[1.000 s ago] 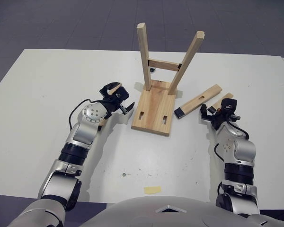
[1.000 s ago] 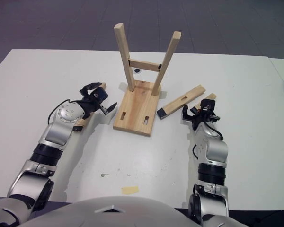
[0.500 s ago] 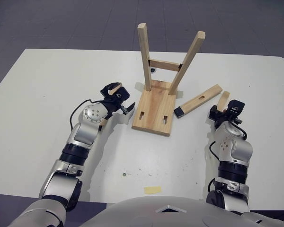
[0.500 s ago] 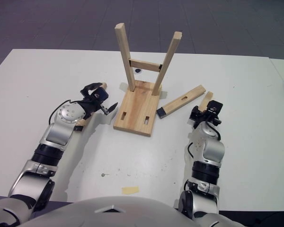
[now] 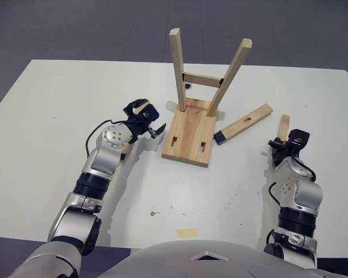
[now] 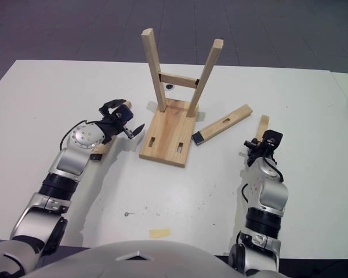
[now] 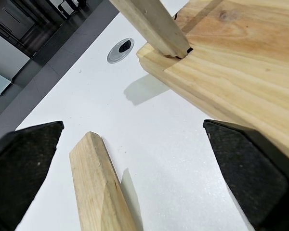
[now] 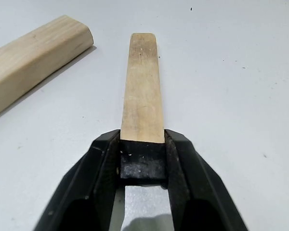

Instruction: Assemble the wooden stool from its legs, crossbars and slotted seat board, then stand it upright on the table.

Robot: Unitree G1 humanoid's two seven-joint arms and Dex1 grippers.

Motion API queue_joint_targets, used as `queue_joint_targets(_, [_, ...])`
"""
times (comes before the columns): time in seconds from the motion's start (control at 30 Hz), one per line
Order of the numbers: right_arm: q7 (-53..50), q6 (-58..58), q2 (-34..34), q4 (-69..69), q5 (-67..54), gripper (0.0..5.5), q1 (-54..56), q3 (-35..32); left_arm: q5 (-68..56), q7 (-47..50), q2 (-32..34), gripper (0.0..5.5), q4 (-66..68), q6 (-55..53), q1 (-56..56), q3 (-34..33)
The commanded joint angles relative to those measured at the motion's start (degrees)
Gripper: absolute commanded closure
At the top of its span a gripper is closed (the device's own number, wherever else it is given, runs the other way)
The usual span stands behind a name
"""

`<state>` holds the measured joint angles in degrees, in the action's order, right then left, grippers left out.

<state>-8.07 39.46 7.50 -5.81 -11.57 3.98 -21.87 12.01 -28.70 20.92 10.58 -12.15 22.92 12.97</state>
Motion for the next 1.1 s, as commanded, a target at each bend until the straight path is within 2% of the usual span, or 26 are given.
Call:
queue_joint_targets(0.03, [0.18,2.20,-1.64,2.26,-0.11,4.21,-3.71,0.45,-4.85,1.01,-2.91,0.10,-2.00,-4.13,1.60,-4.15])
queue_joint_targets(0.2, [-0.44,-3.51,-0.89,1.40,1.01,4.21,-1.01,0.19,-12.70,5.61,-7.44,0.10,-5.31,-10.46,5.18,-12.38])
queue_joint_targets(0.33, [-0.76,-9.21,0.83,0.27,3.34,4.21,1.86,1.20,-18.69,9.06,-8.52,0.10,-8.97,-16.13,7.96,-18.92])
queue_joint_targets(0.57, [-1.30,-17.67,1.82,-2.82,5.65,4.21,3.36,1.64,-24.86,9.13,-6.72,0.10,-12.37,-21.52,14.91,-22.74])
queue_joint_targets(0.7, [2.22,-25.60,5.55,-8.54,9.29,4.21,5.33,5.18,-31.56,7.25,-6.75,0.10,-15.71,-26.35,19.34,-24.24])
queue_joint_targets(0.83, [9.17,-34.45,11.82,-15.85,13.78,4.21,11.50,11.43,-53.51,6.22,-10.73,0.10,-21.03,-40.49,24.42,-31.73])
queue_joint_targets(0.9, [12.53,-35.90,12.67,-18.01,13.42,4.21,14.53,14.43,-64.51,7.61,-12.93,0.10,-21.01,-45.32,25.95,-35.13])
queue_joint_targets(1.0, [18.70,-37.17,12.45,-19.58,11.18,4.21,16.33,20.65,-76.80,11.36,-15.73,0.10,-22.09,-48.63,25.83,-37.05])
queue_joint_targets(1.1, [22.25,-37.11,10.83,-20.48,9.78,4.21,15.33,25.58,-83.76,16.11,-17.21,0.10,-22.35,-49.35,25.39,-36.41])
